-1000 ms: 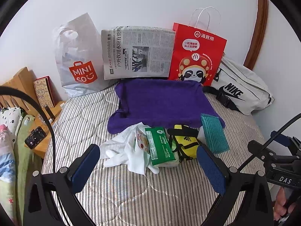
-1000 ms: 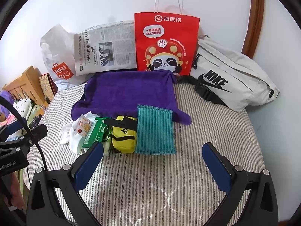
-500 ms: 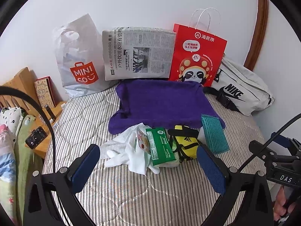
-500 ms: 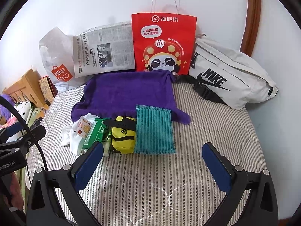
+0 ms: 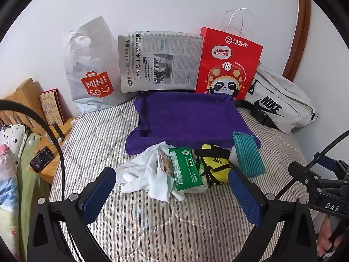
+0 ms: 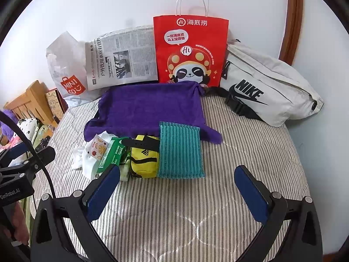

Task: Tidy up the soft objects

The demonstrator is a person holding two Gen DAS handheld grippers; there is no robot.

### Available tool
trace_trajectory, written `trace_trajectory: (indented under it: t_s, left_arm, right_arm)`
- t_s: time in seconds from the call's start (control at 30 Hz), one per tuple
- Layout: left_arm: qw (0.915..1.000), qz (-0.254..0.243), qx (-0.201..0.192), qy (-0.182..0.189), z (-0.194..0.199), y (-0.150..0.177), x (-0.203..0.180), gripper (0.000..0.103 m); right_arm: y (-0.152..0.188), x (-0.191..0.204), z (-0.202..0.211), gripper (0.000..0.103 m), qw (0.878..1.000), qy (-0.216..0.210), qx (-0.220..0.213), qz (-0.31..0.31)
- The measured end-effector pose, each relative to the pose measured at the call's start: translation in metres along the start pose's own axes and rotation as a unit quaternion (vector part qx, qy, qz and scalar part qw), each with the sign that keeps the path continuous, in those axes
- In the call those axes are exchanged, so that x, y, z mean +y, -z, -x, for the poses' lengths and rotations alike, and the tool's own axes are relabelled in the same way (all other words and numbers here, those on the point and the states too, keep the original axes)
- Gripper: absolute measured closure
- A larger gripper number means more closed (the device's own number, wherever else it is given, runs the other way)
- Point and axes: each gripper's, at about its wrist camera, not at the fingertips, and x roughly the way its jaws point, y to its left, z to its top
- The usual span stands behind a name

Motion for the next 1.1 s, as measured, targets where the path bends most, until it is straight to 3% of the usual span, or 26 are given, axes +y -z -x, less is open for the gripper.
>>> trace_trajectory:
  t_s: [1.1]
  left_arm:
    - [1.0,0.001,-0.004,-0.005,-0.0009,0.0058,0.0081,0.0]
  right_arm:
    - [-0.0005,-0.0024,0.0005,0.0,1.0,0.015,-0.007,0.014]
